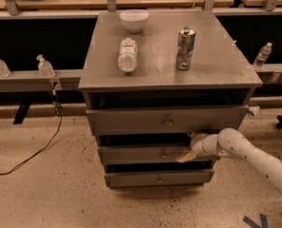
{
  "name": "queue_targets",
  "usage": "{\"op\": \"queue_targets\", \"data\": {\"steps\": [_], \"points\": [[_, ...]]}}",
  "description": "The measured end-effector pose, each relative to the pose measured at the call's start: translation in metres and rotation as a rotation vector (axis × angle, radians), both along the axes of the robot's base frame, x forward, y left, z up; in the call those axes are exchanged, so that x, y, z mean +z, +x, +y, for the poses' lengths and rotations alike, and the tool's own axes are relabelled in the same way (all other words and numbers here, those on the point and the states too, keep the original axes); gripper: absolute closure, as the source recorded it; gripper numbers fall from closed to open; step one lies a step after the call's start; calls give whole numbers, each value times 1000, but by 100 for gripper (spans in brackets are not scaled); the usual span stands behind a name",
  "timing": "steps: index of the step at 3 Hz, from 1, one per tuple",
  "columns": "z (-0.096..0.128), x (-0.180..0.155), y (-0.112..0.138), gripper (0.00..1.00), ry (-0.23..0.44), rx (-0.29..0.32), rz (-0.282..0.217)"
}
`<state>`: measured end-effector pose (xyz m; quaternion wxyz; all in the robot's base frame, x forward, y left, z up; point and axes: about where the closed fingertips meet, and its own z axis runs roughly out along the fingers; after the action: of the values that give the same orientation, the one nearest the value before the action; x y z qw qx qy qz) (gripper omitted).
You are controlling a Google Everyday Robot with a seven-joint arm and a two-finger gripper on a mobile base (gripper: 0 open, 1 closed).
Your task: Open middle drawer
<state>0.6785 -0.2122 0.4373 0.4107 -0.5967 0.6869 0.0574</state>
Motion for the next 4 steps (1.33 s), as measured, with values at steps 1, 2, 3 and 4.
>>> {"op": "queue_targets", "data": {"steps": [1, 2, 3, 4], "points": [[-3, -24, 6, 41, 3, -27, 86], [-2, -31, -4, 46, 19, -20, 124], [-2, -26, -4, 44, 19, -20, 124], [-2, -26, -4, 32, 19, -20, 124]]}}
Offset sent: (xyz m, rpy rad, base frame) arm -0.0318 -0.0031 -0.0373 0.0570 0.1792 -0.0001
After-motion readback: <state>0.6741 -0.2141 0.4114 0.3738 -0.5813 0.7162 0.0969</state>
